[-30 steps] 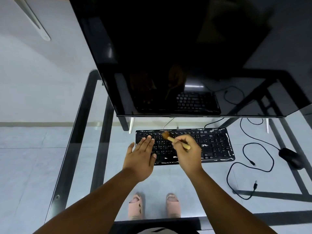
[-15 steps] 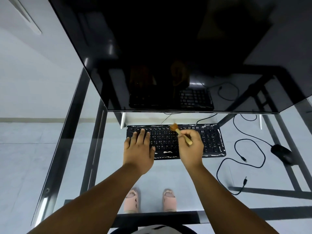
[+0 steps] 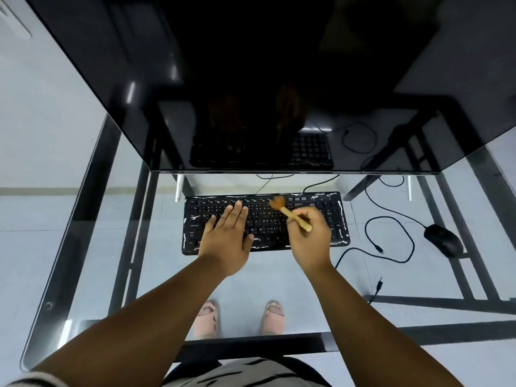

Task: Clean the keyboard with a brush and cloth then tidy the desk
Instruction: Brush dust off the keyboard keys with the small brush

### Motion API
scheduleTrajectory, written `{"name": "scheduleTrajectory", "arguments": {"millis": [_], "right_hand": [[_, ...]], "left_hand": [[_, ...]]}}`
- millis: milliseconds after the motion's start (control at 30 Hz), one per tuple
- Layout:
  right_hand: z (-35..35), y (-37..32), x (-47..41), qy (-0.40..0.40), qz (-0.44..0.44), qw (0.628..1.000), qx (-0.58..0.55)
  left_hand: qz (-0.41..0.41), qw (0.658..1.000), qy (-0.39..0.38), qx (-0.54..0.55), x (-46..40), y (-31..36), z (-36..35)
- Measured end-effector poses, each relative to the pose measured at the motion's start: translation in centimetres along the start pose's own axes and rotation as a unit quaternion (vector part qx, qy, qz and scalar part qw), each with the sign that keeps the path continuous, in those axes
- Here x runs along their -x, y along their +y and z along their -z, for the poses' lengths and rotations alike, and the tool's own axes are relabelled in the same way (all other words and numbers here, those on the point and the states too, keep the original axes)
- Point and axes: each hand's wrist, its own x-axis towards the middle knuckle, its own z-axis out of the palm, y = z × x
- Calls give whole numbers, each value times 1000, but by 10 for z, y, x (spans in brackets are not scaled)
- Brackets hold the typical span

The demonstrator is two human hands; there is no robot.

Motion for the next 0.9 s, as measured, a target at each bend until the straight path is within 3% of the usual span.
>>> {"name": "scheduleTrajectory", "arguments": {"millis": [100,233,367,500,667,800,900], "right_hand": [[9,1,-5,50,-3,998,-23],[12,3,-8,-40,16,999,-11],[19,6,-12,52,17,998,11],[27,10,-15,-37,15,999,-16],[44,24,-21,37,-17,999,-16],[54,27,-21,-35,-4,999,-15],[61,26,-21,-1,-10,1000,-21]], "left_hand": [[11,1000,1,3,0,4,-2],[28,1000,7,-2,0,12,-3],[40,999,14,-2,-1,21,-4],[28,999,16,9,-1,27,-6],[14,1000,7,12,-2,38,-9],[13,1000,-3,13,-2,44,-12],[23,1000,-8,13,-1,49,-14]]}}
